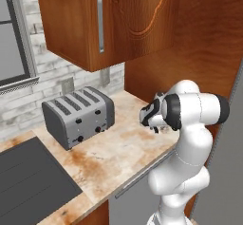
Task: Retrieve the butter from the fridge and place it on a plate on the dining table. Then retrieve the butter knife by the fridge and place it near the plate.
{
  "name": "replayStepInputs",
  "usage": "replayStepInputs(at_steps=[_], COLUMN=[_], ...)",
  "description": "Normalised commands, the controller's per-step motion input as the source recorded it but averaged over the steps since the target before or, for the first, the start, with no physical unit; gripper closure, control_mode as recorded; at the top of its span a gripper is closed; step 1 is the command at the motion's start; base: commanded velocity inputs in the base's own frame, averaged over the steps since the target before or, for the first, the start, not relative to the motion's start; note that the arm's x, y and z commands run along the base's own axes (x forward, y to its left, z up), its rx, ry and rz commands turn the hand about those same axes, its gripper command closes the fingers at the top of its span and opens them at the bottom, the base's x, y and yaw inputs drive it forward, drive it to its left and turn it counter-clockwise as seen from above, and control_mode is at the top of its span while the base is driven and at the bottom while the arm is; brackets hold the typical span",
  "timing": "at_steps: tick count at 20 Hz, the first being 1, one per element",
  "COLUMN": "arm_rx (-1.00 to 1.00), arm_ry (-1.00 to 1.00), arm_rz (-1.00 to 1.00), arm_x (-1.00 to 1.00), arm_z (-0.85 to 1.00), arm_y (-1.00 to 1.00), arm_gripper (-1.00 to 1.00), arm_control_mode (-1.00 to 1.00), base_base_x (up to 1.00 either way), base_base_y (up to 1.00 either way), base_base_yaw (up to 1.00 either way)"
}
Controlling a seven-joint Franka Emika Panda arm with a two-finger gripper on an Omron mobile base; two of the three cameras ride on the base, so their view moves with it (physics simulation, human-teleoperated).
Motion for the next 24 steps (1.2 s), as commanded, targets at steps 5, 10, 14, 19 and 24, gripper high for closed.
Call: replayStepInputs(at_steps=[5, 10, 14, 19, 24], arm_rx=[0.00, 0.00, 0.00, 0.00, 0.01], arm_ry=[0.00, 0.00, 0.01, 0.05, 0.05], arm_rz=[0.00, 0.00, 0.00, 0.00, 0.01], arm_x=[0.00, 0.00, -0.26, -0.93, -0.98], arm_z=[-0.03, 0.00, 0.38, 0.81, 0.90], arm_y=[0.11, 0.03, 0.00, 0.00, 0.02], arm_gripper=[1.00, 1.00, 1.00, 1.00, 1.00], arm_control_mode=[-1.00, -1.00, -1.00, -1.00, -1.00], base_base_x=[0.00, 0.00, 0.00, 0.00, 0.00], base_base_y=[0.00, 0.00, 0.00, 0.00, 0.00], base_base_yaw=[0.00, 0.00, 0.00, 0.00, 0.00])
